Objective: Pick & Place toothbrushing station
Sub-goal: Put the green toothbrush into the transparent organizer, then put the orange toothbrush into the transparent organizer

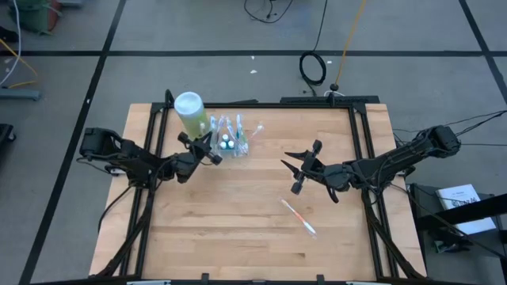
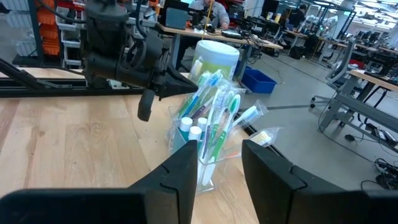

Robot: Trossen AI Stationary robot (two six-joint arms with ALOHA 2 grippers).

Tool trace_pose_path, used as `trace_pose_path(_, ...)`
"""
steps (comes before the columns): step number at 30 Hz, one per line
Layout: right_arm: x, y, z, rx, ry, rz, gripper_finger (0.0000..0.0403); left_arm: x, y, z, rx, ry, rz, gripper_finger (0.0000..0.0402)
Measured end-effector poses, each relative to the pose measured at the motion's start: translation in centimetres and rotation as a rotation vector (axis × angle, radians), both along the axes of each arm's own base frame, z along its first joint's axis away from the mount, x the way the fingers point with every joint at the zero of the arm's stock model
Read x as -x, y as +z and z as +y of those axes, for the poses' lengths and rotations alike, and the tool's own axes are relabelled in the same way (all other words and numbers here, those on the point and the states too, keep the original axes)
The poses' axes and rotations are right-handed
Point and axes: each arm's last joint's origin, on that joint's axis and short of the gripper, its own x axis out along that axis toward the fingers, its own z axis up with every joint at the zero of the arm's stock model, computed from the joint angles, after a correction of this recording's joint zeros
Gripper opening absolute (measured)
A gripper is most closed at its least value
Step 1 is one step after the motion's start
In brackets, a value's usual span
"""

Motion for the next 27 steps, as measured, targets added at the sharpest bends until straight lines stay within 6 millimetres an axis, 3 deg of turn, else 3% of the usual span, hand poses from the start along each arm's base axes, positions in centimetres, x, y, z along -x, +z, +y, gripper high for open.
trace_pose_path(12,0.4,-1.6,-0.1,0.041,0.013,0.173,0.0116,-0.4,0.4,-0.8,-0.029,-0.033,0.024,0.0079)
trace_pose_path(19,0.2,-2.0,-0.2,-0.013,0.162,0.215,0.0116,-2.3,1.9,-1.7,-0.048,0.051,0.069,0.0142)
trace_pose_path(23,-0.2,-2.5,-0.7,-0.014,0.146,0.236,0.0116,-3.5,2.8,-2.4,-0.06,0.103,0.111,0.0179)
trace_pose_path(27,-1.1,-3.4,-1.3,-0.014,0.113,0.258,0.0116,-4.4,4.0,-3.2,-0.044,0.145,0.046,0.0205)
